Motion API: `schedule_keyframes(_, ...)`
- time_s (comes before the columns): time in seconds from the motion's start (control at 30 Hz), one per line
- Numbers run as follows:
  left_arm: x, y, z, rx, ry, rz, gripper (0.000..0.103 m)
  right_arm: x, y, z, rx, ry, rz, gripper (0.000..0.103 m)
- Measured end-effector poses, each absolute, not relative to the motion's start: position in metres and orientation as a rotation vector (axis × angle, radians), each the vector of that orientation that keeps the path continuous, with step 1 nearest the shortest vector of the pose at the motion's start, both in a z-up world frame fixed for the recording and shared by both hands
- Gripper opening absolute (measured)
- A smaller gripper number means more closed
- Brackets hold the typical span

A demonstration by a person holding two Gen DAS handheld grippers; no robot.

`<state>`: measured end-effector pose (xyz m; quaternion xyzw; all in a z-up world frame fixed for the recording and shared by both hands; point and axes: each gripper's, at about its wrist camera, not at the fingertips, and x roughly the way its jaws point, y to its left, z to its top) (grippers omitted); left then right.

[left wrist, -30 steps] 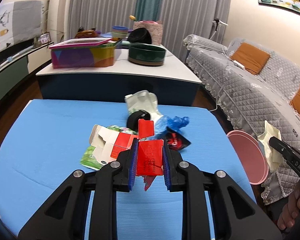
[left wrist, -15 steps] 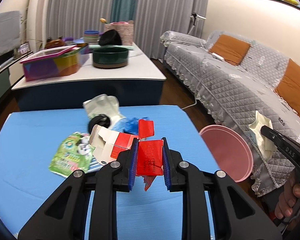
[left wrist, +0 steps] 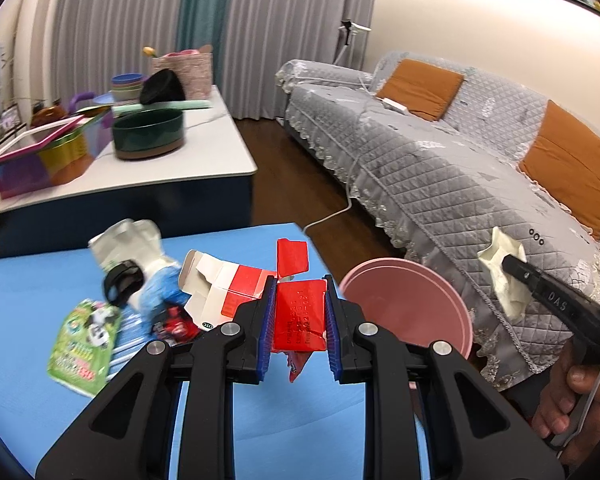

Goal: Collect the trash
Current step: 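Carry the white paper strip and red-and-white box over the pink bin, then open both tools to drop the paper strip and box into the bin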

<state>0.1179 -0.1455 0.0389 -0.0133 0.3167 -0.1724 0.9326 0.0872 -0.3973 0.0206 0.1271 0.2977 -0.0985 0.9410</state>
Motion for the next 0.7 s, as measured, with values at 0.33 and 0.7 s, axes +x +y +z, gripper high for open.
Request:
schedule_keyframes(0.33,0.142,-0.202,0.035,-0.009,0.663,-0.437,0.022,0.098,-0.425,0.002,0.290,0.645,-0.235,0.009)
schedule_keyframes(0.7,0.166,-0.257,0.021,0.015,0.689,-0.518,0.022,0.110,-0.442,-0.017,0.316,0.682,-0.252,0.009)
